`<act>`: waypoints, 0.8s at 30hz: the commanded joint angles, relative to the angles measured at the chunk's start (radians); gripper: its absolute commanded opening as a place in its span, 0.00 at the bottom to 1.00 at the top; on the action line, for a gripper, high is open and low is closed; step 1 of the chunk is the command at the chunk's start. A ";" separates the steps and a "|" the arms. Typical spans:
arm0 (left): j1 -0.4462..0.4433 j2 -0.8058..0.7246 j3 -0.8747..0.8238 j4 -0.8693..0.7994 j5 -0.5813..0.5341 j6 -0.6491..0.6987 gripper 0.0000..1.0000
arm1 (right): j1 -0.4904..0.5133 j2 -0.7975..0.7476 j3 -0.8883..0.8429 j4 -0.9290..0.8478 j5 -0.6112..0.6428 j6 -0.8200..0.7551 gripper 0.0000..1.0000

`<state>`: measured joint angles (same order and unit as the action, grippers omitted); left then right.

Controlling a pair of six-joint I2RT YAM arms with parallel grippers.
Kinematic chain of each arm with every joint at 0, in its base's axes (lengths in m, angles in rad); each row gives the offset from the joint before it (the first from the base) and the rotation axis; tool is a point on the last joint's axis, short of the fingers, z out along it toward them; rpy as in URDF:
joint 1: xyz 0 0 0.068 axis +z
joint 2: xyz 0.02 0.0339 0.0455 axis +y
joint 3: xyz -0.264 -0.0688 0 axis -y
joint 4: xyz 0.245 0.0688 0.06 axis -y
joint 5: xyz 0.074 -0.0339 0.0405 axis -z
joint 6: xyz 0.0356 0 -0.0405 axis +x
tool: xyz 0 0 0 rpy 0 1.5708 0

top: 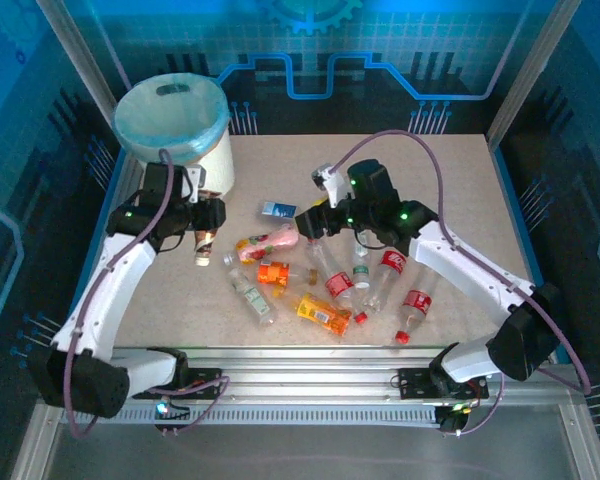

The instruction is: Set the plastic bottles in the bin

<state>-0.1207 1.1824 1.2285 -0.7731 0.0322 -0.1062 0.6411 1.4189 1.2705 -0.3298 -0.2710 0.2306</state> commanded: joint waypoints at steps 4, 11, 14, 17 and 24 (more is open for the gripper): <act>-0.002 -0.031 0.262 -0.069 0.088 -0.020 0.58 | 0.057 0.067 0.179 0.032 0.015 -0.006 0.69; 0.009 0.131 0.566 0.025 -0.105 0.023 0.60 | 0.089 0.206 0.431 0.034 0.063 0.047 0.68; 0.037 0.259 0.708 0.074 -0.159 0.037 0.59 | 0.107 0.289 0.574 0.014 0.063 0.069 0.68; 0.069 0.370 0.851 0.106 -0.200 0.036 0.58 | 0.128 0.377 0.725 -0.013 0.069 0.083 0.68; 0.119 0.517 0.896 0.353 -0.247 0.026 0.57 | 0.161 0.641 1.041 -0.032 0.136 0.115 0.66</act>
<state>-0.0177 1.6775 2.1151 -0.5873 -0.1684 -0.0952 0.7860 1.9675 2.2265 -0.3496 -0.1684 0.3157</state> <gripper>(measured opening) 0.570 0.665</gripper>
